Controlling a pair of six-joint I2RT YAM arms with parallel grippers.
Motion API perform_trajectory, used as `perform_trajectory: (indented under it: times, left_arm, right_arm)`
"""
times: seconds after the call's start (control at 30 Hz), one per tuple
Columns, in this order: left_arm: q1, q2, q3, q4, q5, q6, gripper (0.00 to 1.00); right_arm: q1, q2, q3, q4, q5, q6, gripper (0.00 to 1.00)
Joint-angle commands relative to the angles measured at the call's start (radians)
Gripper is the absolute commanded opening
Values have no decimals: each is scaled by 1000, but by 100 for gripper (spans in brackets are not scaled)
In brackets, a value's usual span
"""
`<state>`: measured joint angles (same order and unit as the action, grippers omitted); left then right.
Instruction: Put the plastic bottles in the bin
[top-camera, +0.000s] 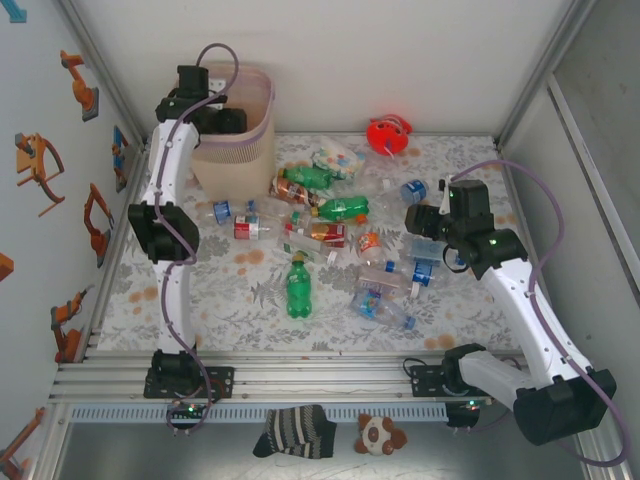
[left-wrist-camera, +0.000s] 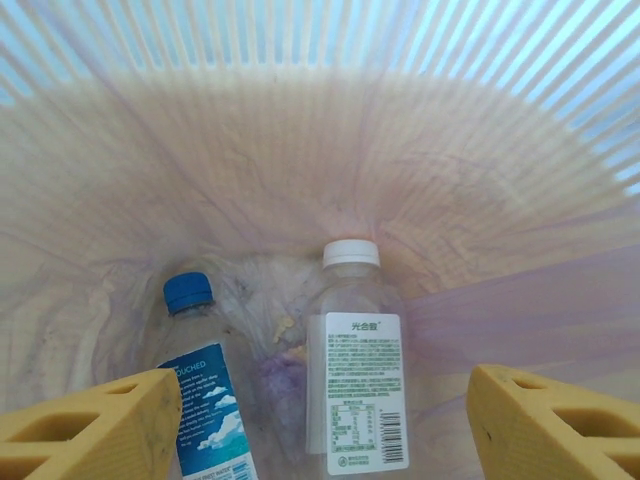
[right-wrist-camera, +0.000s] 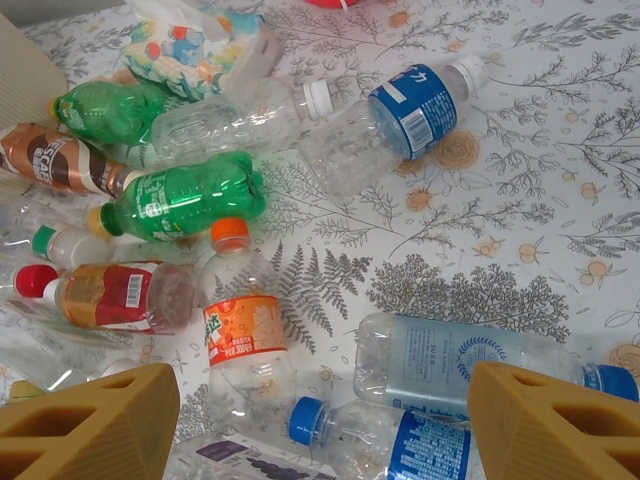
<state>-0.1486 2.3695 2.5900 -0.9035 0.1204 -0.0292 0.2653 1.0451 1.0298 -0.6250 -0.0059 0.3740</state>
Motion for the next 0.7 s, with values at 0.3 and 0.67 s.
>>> perform_trajectory:
  times: [0.3,0.67]
  left_arm:
    - [7,-225,8,57,65,-85,73]
    - [6,-393,-168,58,78,-298,68]
  right_arm:
    - [6,-8,-7,25,11,-3,75]
    - [8,-10,-11,27,-1,-6,75]
